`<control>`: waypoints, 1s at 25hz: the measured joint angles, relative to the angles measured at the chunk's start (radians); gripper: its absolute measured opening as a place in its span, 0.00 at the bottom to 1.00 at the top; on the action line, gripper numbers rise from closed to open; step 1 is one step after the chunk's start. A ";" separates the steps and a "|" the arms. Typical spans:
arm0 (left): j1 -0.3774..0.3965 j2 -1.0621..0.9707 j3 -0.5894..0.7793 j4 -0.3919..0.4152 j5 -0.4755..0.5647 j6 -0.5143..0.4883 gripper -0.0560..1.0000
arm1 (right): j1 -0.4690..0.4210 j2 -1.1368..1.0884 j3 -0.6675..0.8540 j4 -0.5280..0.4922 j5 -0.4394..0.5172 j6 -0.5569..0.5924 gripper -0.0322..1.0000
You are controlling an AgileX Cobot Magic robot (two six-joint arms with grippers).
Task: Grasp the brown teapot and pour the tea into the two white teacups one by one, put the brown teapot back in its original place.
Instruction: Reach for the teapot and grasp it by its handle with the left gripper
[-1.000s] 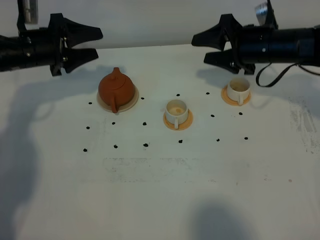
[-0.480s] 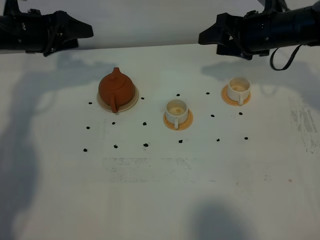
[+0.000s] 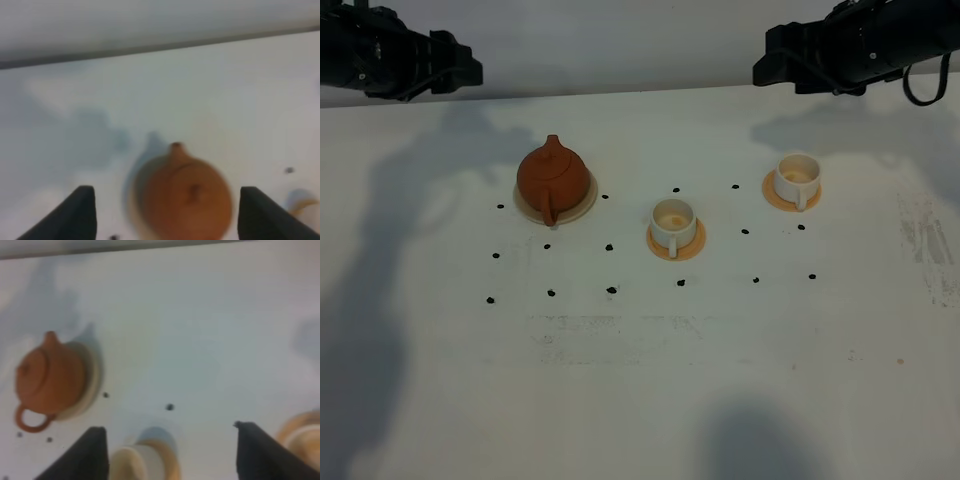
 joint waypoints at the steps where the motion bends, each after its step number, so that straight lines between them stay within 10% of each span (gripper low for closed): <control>1: 0.000 0.000 0.000 0.045 -0.007 -0.032 0.61 | 0.000 0.000 -0.008 -0.039 0.004 0.018 0.57; 9: -0.013 -0.001 0.000 0.272 -0.021 -0.189 0.61 | 0.000 0.000 -0.101 -0.310 0.128 0.149 0.56; 25: -0.214 -0.067 -0.002 0.676 0.026 -0.556 0.61 | 0.000 -0.274 -0.128 -0.542 0.271 0.232 0.55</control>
